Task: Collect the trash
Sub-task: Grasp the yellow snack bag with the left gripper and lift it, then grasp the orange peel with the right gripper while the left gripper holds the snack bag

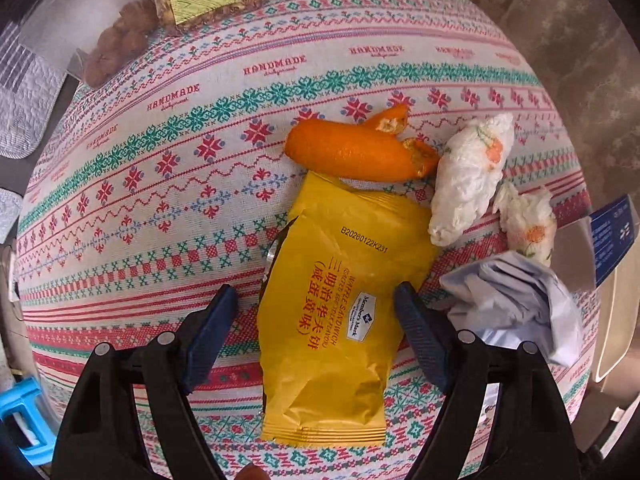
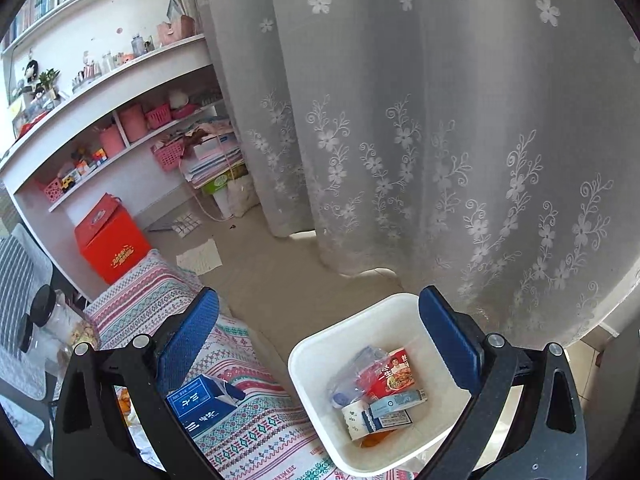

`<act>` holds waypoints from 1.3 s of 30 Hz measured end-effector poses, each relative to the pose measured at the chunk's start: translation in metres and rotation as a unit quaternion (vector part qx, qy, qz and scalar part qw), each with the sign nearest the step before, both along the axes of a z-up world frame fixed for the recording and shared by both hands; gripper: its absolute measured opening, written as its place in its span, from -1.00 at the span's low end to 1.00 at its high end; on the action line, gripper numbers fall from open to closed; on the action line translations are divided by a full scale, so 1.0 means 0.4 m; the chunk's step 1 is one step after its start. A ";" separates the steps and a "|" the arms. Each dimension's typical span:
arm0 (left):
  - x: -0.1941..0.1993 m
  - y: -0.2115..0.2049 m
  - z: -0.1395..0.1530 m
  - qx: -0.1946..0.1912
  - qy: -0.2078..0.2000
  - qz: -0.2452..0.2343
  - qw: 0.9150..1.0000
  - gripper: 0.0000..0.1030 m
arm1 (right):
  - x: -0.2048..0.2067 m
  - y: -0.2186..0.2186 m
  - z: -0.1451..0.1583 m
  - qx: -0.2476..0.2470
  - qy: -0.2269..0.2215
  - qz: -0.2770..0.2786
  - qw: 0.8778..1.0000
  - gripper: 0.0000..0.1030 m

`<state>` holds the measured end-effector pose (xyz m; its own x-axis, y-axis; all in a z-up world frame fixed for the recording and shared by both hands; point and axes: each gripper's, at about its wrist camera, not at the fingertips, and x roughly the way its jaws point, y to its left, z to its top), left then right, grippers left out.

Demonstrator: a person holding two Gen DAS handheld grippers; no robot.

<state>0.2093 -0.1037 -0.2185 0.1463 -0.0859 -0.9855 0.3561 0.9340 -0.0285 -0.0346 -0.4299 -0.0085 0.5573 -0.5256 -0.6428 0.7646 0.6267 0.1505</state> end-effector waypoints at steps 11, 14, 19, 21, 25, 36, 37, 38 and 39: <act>-0.148 0.264 0.088 -0.032 -0.045 0.083 0.995 -0.88 | 0.059 0.069 -0.028 0.009 0.023 0.066 0.998 0.86; -0.204 0.382 0.187 -0.069 -0.076 0.157 0.982 -0.88 | 0.087 0.117 -0.028 0.003 0.026 0.111 0.994 0.86; -0.318 0.500 0.419 -0.166 -0.172 0.229 0.943 -0.88 | 0.157 0.245 -0.038 0.001 0.035 0.228 0.973 0.86; -0.361 0.522 0.477 -0.201 -0.210 0.236 0.927 -0.88 | 0.200 0.304 -0.045 0.020 0.045 0.290 0.956 0.86; -0.357 0.557 0.480 -0.230 -0.217 0.244 0.917 -0.88 | 0.321 0.450 -0.065 0.025 0.098 0.419 0.903 0.86; -0.330 0.636 0.470 -0.222 -0.212 0.268 0.913 -0.88 | 0.585 0.767 -0.323 -0.061 0.317 0.564 0.760 0.42; -0.327 0.639 0.466 -0.221 -0.209 0.267 0.914 -0.87 | 0.593 0.774 -0.350 -0.065 0.334 0.566 0.751 0.37; -0.326 0.642 0.462 -0.220 -0.206 0.267 0.915 -0.87 | 0.600 0.785 -0.376 -0.070 0.347 0.570 0.742 0.27; -0.324 0.647 0.459 -0.219 -0.204 0.267 0.916 -0.87 | 0.604 0.792 -0.395 -0.074 0.357 0.572 0.735 0.22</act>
<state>0.0798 0.1553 -0.0351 0.6312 -0.2693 -0.7274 -0.0838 0.9086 -0.4092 0.2070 -0.1130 -0.1666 0.2382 -0.0695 -0.9687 -0.4237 0.8901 -0.1681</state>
